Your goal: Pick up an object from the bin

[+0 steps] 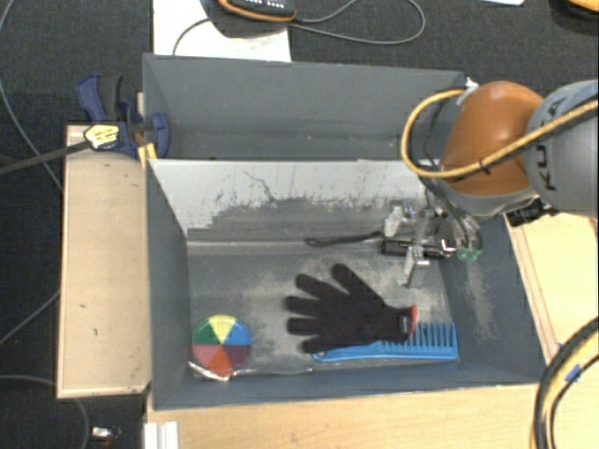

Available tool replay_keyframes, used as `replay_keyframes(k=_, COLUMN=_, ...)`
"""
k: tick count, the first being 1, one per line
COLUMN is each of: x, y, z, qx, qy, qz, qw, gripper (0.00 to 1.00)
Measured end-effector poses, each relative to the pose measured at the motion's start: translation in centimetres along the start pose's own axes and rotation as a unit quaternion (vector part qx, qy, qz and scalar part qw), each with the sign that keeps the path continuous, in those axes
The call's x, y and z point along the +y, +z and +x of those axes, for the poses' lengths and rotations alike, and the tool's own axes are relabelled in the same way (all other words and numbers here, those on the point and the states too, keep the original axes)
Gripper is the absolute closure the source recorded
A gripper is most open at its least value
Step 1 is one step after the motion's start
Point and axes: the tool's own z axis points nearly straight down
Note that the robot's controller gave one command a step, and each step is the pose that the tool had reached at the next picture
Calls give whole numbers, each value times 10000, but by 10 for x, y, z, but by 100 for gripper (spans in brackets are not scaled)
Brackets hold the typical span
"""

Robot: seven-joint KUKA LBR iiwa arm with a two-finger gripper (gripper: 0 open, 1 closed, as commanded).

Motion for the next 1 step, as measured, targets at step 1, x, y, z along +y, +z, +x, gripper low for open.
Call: replay_keyframes(k=1, x=0, y=-5, z=-1, qx=-37, qy=-7, qz=3, qw=10000, gripper=0)
